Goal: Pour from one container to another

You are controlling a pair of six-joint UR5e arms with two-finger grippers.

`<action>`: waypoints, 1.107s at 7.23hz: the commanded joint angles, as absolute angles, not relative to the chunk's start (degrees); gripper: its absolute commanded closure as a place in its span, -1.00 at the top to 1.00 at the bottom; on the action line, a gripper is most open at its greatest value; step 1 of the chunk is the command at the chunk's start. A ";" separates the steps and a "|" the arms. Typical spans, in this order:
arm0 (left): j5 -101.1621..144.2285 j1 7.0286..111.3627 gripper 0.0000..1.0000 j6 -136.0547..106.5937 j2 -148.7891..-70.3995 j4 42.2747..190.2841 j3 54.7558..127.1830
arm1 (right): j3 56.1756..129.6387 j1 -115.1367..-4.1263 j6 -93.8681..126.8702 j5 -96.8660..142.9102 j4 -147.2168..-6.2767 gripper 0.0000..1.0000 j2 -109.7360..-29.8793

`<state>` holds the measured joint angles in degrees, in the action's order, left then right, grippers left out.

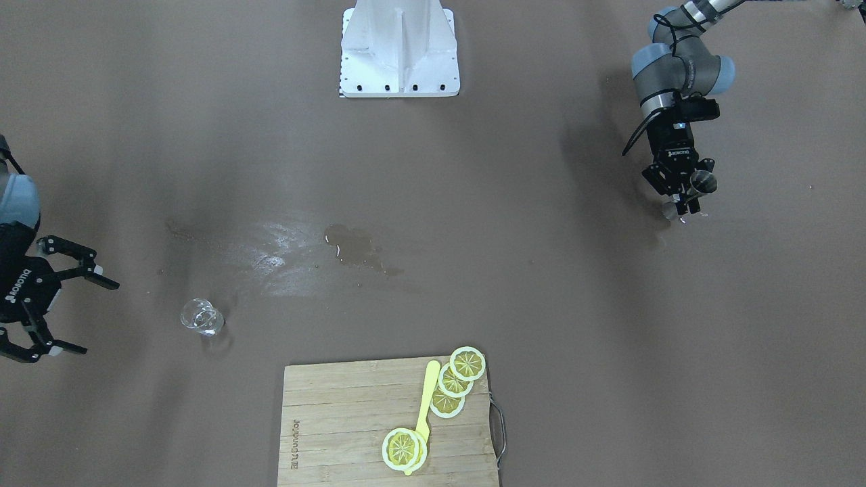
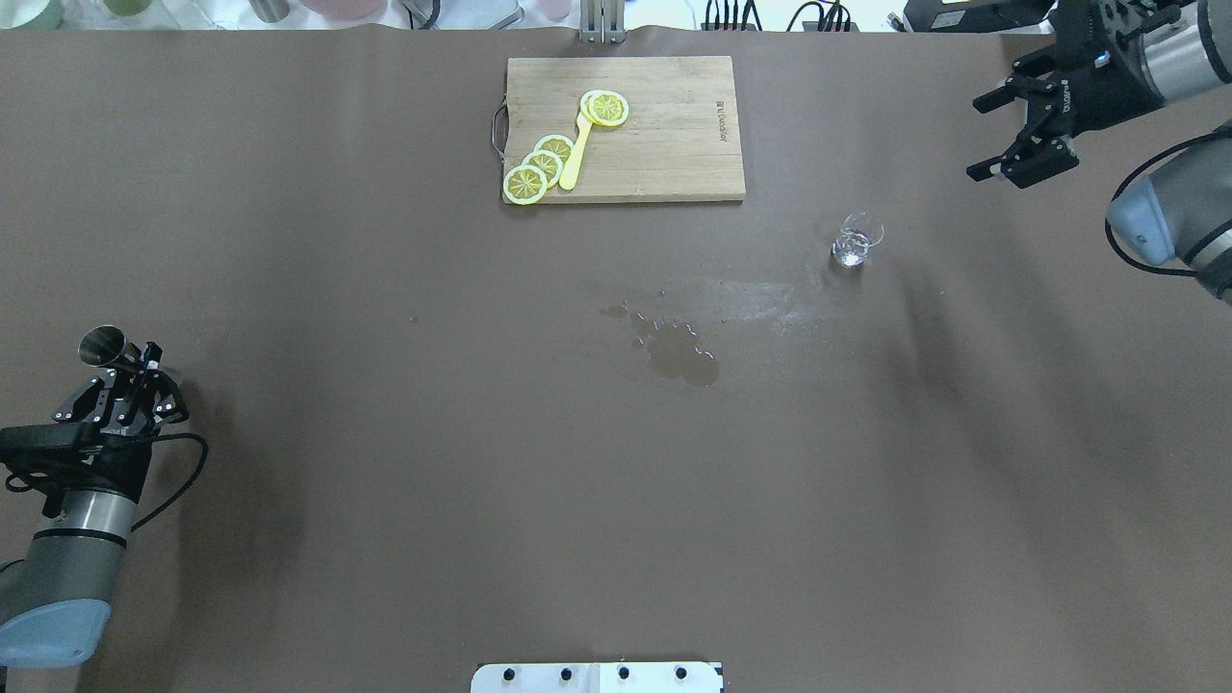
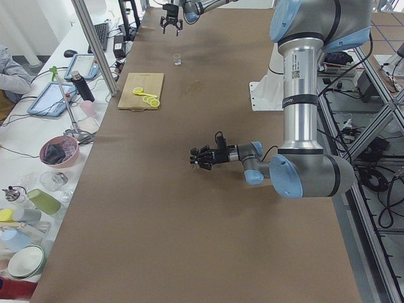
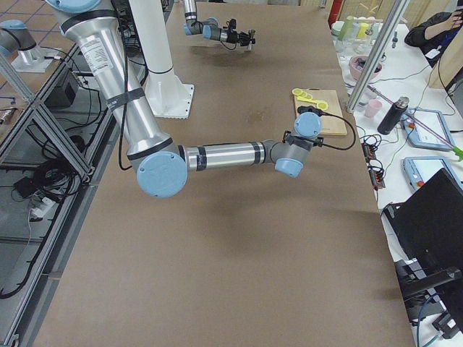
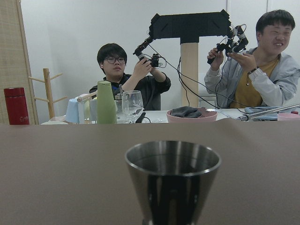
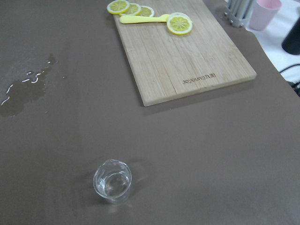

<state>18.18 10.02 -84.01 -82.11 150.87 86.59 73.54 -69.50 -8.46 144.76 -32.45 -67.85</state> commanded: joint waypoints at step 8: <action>18.55 12.12 -1.00 -83.67 -83.32 150.56 85.34 | 85.17 -87.97 -0.88 131.06 -82.53 1.00 -79.88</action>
